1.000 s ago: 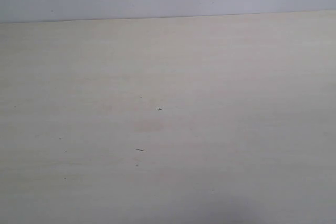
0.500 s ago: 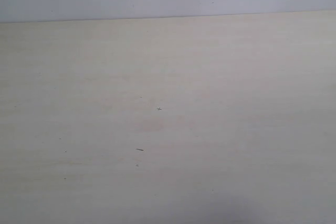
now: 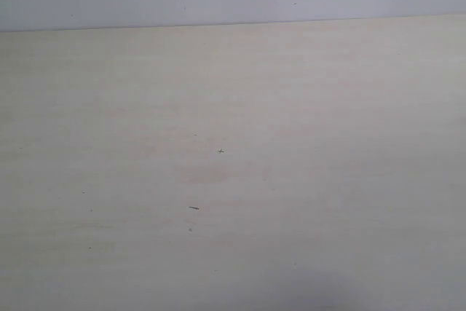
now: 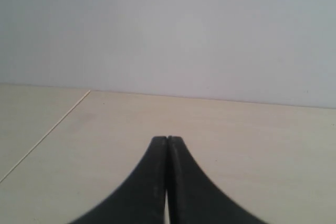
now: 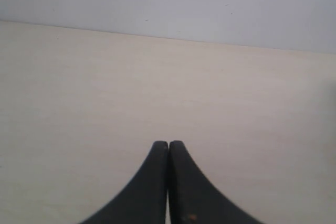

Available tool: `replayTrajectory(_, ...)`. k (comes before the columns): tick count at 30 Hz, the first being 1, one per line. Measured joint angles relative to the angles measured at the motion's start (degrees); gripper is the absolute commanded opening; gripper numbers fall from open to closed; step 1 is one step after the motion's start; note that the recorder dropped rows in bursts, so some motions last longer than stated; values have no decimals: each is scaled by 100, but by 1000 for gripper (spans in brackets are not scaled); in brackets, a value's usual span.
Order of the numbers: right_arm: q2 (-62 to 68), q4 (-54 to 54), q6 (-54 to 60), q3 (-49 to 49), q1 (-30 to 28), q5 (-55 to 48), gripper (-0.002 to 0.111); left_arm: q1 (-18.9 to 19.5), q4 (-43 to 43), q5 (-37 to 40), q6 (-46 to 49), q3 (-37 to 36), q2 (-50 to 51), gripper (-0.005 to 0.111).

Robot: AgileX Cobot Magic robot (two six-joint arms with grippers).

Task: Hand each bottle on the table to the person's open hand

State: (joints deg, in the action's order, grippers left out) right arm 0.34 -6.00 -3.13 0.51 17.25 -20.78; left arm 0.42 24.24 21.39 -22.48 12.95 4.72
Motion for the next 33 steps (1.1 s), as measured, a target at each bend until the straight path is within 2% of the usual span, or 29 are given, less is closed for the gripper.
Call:
replayTrajectory(10, 0, 0, 0, 0, 0, 0, 0, 0, -169, -75, -16, -625, -438, 0)
replayTrajectory(17, 0, 0, 0, 0, 0, 0, 0, 0, -204, -925, -16, -1177, -439, 0)
replayTrajectory(24, 0, 0, 0, 0, 0, 0, 0, 0, -214, -1081, -16, -1275, -439, 0)
replayTrajectory(29, 0, 0, 0, 0, 0, 0, 0, 0, -829, -1059, 18, -1275, -439, 0)
replayTrajectory(33, 0, 0, 0, 0, 0, 0, 0, 0, -1505, -1048, 447, -1275, -439, 0)
